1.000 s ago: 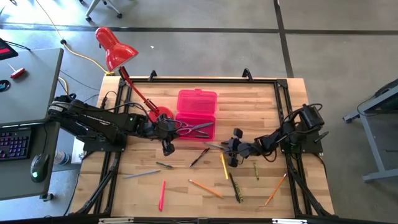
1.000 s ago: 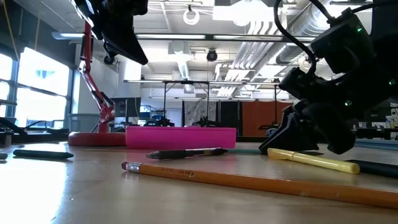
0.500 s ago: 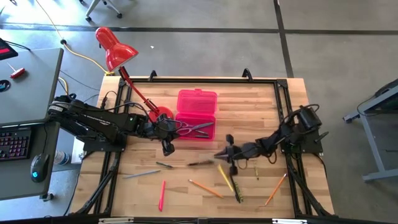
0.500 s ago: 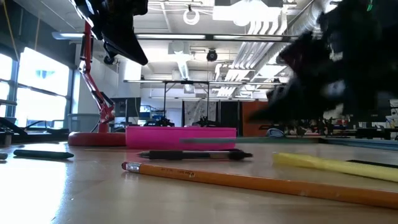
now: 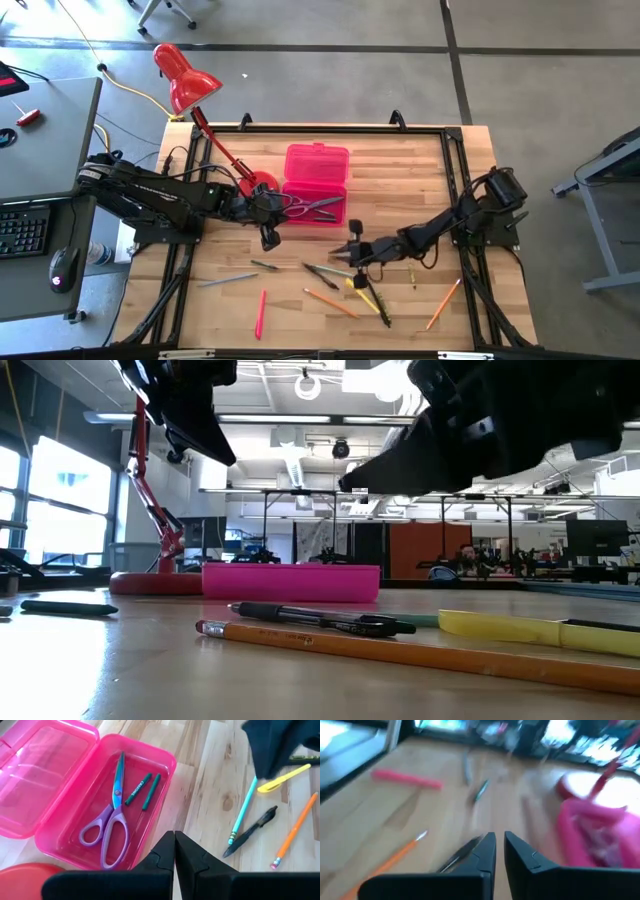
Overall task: Pick & place school supplies into a supply box
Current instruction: Put the light green pencil into the pink supply box
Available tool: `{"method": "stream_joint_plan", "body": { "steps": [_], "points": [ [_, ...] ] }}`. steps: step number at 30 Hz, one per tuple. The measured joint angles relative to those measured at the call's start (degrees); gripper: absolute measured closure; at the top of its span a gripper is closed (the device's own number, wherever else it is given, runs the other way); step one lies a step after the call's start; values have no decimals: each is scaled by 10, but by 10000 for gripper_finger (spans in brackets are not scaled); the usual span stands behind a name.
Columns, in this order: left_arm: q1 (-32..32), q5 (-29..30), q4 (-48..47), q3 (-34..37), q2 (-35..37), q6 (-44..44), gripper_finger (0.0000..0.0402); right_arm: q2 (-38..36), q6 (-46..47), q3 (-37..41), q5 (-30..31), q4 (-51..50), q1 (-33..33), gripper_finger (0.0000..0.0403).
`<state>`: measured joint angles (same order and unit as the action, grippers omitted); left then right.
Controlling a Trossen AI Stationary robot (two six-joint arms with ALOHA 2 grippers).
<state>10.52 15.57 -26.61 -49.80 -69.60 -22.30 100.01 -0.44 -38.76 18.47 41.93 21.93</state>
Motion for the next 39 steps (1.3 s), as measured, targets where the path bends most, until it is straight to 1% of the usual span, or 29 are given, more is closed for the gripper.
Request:
{"method": "stream_joint_plan", "body": {
  "steps": [3, 5, 7, 9, 13, 17, 22, 25, 28, 32, 34, 36, 39],
  "points": [
    [0, 0, 0, 0, 0, 0, 362, 4, 7, -40, 2, -122, 12, 375],
    [0, 0, 0, 0, 0, 0, 362, 9, 34, -59, 9, -185, 21, 365],
    [0, 0, 0, 0, 0, 0, 362, 16, 73, -64, 21, -226, 30, 353],
    [0, 0, 0, 0, 0, 1, 362, 19, 94, -60, 31, -231, 39, 339],
    [0, 0, 0, 0, 0, 1, 362, 19, 132, -44, 56, -196, 52, 311],
    [0, 0, 0, 0, 0, 1, 362, 33, 172, -38, 53, -194, 59, 290],
    [0, 0, 2, 0, 0, 1, 362, 76, 184, -38, 46, -171, 63, 281],
    [0, 1, 2, 0, 0, 1, 362, 99, 184, -38, 36, -144, 63, 281],
    [0, 0, 2, 0, 0, 2, 362, 116, 184, -39, 47, -130, 63, 281],
    [0, 1, 1, 0, 0, 2, 362, 135, 184, -40, 77, -130, 63, 289],
    [0, 1, 1, 0, 0, 2, 362, 144, 184, -40, 82, -130, 60, 303],
    [0, 1, 1, 0, 0, 2, 362, 151, 184, -40, 82, -131, 55, 326],
    [0, 1, 1, 0, 0, 2, 362, 151, 184, -40, 82, -137, 46, 376]
  ]
}}
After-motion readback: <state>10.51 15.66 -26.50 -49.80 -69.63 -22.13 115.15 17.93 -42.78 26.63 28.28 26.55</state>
